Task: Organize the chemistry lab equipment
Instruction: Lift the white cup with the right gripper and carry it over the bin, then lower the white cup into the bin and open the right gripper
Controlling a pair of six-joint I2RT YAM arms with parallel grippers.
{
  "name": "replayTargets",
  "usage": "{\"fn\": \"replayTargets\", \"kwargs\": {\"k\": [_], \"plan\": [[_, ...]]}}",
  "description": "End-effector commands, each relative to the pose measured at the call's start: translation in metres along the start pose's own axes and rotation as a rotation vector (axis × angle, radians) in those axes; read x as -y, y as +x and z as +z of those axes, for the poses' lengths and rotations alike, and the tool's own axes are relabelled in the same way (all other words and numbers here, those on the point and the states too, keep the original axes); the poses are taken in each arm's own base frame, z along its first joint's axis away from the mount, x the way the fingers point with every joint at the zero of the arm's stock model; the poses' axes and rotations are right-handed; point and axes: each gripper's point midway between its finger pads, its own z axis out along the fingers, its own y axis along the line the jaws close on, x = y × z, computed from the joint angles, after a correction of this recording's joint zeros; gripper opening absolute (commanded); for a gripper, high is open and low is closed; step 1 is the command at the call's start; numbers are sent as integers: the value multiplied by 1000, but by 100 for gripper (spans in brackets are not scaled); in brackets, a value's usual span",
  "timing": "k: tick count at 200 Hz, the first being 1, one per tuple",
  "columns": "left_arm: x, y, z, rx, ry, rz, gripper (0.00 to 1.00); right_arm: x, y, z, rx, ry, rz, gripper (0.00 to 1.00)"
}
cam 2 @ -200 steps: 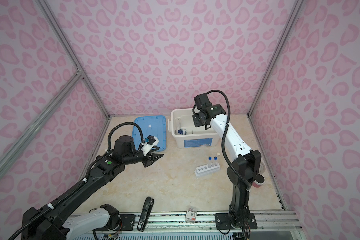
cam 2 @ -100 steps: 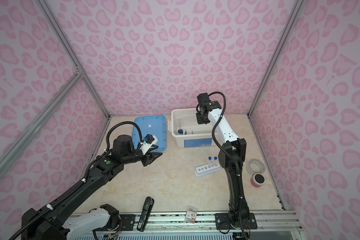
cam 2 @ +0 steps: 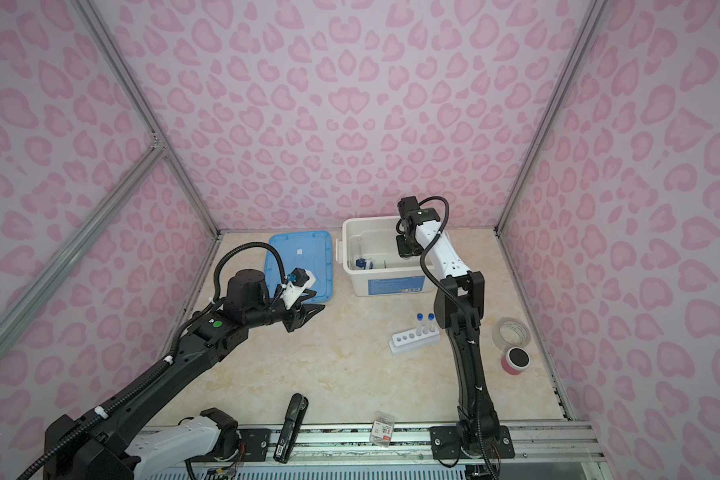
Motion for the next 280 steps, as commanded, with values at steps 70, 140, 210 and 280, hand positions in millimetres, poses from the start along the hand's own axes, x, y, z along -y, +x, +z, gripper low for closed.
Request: {"fn": "replayTargets", "kwargs": {"k": [70,140,210,280], "plan": [[-4,0,-2,-7,-21,-5,49,2,8,36,-41,-10,12,7],[-6,3,1,-16,-22,-12,49,-1,12,53,-59,-13,7,7],[-8,4,3,-23,-21,-23,49,-2,16,68,-80,-12,3,8],[-9,3,3,-23,-23,-28,49,-4,18,75,-87,-18,3,10]]}}
